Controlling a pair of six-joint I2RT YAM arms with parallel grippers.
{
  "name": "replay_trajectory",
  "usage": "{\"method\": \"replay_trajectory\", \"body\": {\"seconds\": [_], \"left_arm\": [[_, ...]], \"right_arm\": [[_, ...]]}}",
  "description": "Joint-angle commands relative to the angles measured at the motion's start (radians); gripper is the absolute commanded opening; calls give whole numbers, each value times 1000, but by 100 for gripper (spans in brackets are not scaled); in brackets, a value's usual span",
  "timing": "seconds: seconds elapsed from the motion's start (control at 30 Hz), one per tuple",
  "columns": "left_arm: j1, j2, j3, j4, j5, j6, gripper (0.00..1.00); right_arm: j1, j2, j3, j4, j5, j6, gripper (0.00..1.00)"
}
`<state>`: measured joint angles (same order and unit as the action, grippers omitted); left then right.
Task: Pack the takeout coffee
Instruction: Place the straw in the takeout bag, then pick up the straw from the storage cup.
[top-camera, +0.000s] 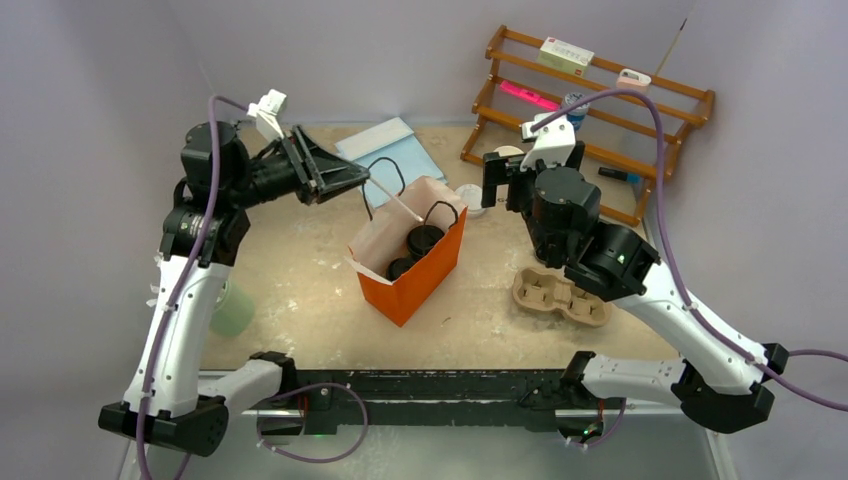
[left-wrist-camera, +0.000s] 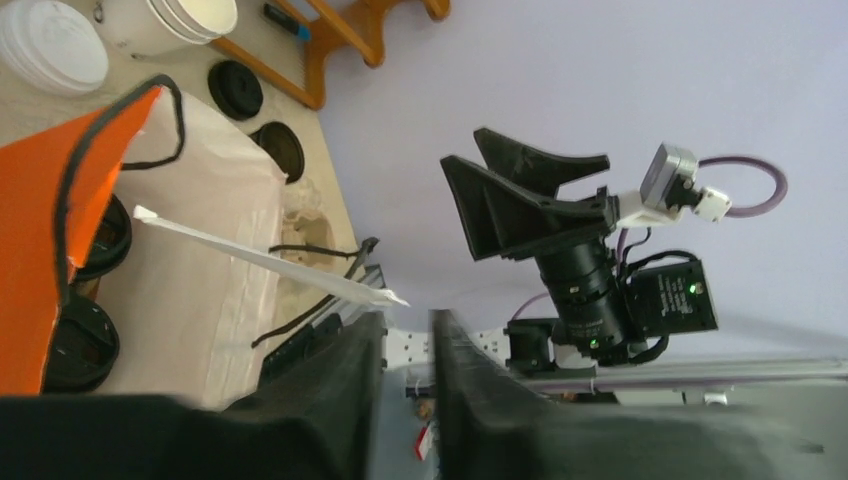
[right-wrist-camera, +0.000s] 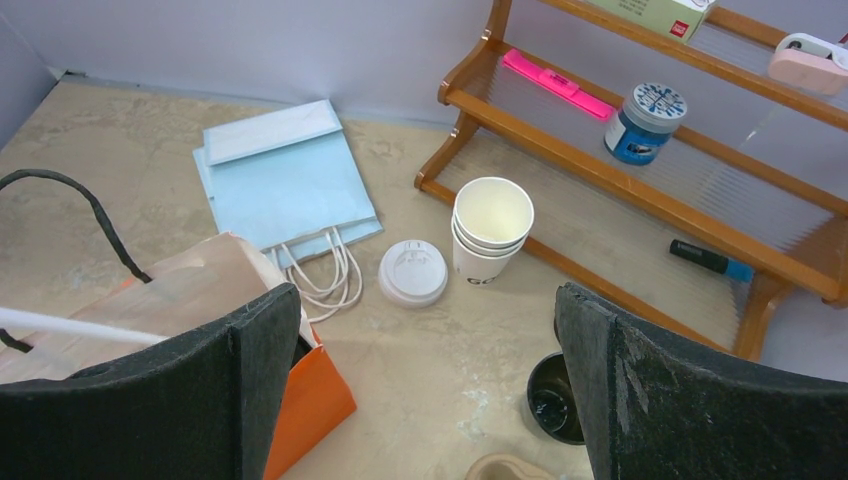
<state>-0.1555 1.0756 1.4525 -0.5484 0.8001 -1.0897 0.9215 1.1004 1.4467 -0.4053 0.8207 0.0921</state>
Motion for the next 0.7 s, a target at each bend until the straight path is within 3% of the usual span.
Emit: {"method": "replay_trajectory", "body": {"seconds": [0.0,0.07,0.17,0.23,0.43,0.67], "left_arm": [[-87,22,10,0,-43,19,44],[-99,35,41,-96,-51,77,63],[-99,62,141,-290,-125,207,73],[-99,102,253,-460,-334,305,76],[-99,157,387,-771,-782,331,72],[-98,79,273,-843,-1280,155,52]], "right_arm": [[-4,2,3,31,20,8,99],[-4,5,2,32,19,8,99],[-4,7,-1,36,11,8,99],[-3,9,-2,39,7,7,99],[-4,0,-11,38,0,-1,99],[-4,-7,-17,39,-13,-13,99]]}}
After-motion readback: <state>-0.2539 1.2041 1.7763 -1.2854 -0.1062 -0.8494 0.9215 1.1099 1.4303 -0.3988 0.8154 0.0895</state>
